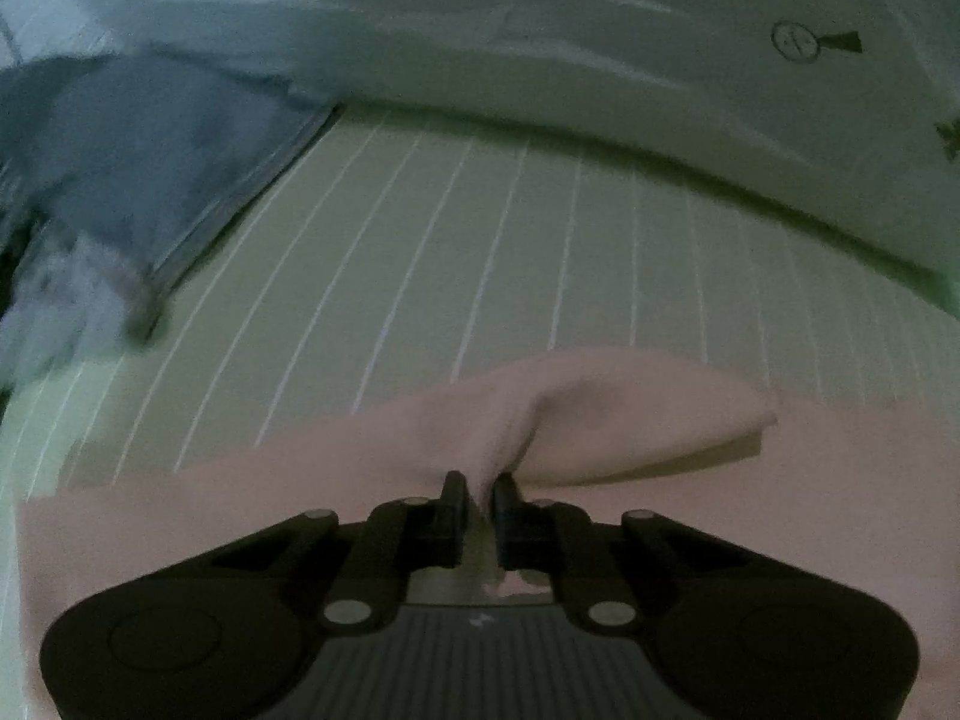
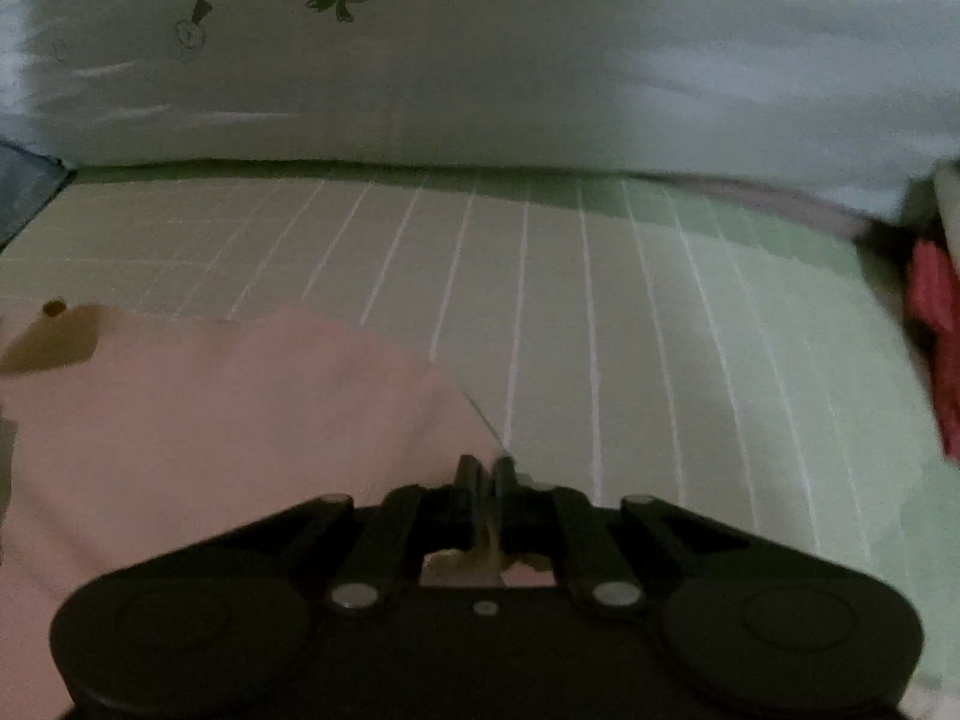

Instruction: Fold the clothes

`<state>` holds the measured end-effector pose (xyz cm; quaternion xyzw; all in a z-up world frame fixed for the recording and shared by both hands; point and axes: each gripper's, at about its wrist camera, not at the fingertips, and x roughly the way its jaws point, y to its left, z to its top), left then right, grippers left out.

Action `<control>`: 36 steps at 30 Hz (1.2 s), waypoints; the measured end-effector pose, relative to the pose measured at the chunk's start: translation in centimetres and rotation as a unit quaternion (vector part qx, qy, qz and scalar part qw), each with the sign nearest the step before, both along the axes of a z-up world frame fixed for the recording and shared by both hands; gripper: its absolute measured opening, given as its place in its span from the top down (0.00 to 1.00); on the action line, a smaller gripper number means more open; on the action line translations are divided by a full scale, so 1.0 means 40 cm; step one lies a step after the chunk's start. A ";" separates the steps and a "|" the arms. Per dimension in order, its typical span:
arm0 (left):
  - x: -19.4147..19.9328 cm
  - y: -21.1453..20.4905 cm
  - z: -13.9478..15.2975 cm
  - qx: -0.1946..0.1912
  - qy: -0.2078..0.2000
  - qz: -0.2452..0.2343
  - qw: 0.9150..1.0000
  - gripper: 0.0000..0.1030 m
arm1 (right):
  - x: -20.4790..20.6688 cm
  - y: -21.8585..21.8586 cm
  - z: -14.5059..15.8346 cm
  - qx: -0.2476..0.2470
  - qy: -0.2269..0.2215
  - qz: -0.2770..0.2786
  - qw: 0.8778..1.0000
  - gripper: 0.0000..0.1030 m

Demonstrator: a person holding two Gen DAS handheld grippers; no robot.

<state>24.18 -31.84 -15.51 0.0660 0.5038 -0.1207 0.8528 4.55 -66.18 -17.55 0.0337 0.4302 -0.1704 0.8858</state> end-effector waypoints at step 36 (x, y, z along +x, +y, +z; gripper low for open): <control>-0.451 0.359 0.139 -0.024 0.053 0.083 0.995 0.33 | -0.544 0.276 0.196 0.122 -0.099 -0.027 0.987 0.97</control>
